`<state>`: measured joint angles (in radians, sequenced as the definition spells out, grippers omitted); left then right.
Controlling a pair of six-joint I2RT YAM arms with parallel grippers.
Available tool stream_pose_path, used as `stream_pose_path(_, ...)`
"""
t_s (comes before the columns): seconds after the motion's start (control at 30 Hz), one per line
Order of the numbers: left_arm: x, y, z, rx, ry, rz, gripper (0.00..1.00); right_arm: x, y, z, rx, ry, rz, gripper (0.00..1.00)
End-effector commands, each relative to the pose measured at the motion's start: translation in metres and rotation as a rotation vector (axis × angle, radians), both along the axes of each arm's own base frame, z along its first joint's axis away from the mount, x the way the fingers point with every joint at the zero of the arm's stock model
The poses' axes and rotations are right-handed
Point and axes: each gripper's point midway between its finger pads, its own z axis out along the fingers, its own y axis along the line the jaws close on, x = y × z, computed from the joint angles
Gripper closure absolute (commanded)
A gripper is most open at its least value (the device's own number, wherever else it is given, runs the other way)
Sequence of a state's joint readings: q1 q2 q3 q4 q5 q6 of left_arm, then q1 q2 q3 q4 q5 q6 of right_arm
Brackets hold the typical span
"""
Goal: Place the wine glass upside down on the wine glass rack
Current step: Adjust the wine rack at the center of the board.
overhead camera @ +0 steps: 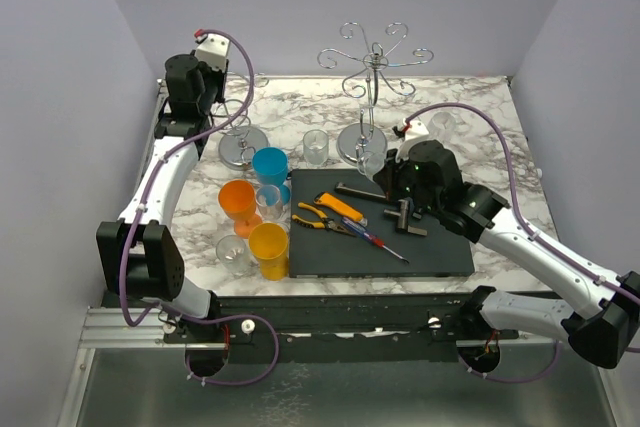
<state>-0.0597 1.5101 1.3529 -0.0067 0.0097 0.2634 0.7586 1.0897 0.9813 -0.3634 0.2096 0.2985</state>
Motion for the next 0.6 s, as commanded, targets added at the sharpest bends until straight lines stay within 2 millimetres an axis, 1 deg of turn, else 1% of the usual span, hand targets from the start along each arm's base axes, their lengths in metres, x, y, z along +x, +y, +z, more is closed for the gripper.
stream_pose_path(0.0,-0.010,0.021,0.045,0.018,-0.142,0.087,0.31,0.005,0.014,0.040,0.072,-0.062,0.033,0.99)
stream_pose_path(0.03,-0.012,0.022,0.044,0.005,-0.136,0.093,0.24,0.005,0.015,0.043,0.073,-0.063,0.037,1.00)
stream_pose_path(0.1,-0.017,0.023,0.044,-0.025,-0.121,0.099,0.13,0.005,0.018,0.048,0.081,-0.067,0.045,0.99)
stream_pose_path(0.17,-0.023,0.023,0.048,-0.057,-0.108,0.098,0.05,0.006,0.020,0.054,0.087,-0.070,0.056,0.99)
stream_pose_path(0.2,-0.027,0.022,0.045,-0.066,-0.086,0.097,0.02,0.006,0.022,0.056,0.092,-0.072,0.059,0.99)
stream_pose_path(0.33,-0.045,0.020,0.055,-0.120,-0.046,0.093,0.01,0.002,0.029,0.072,0.138,-0.075,0.093,0.99)
stream_pose_path(0.4,-0.060,0.014,0.063,-0.145,-0.021,0.067,0.01,-0.001,0.034,0.081,0.165,-0.076,0.116,0.99)
stream_pose_path(0.5,-0.091,-0.010,0.077,-0.184,0.026,-0.065,0.01,-0.008,0.042,0.097,0.206,-0.079,0.167,0.99)
stream_pose_path(0.53,-0.102,-0.018,0.085,-0.192,0.031,-0.108,0.01,-0.010,0.045,0.103,0.218,-0.081,0.183,1.00)
stream_pose_path(0.57,-0.114,-0.027,0.087,-0.202,0.056,-0.160,0.01,-0.011,0.047,0.109,0.234,-0.086,0.197,0.99)
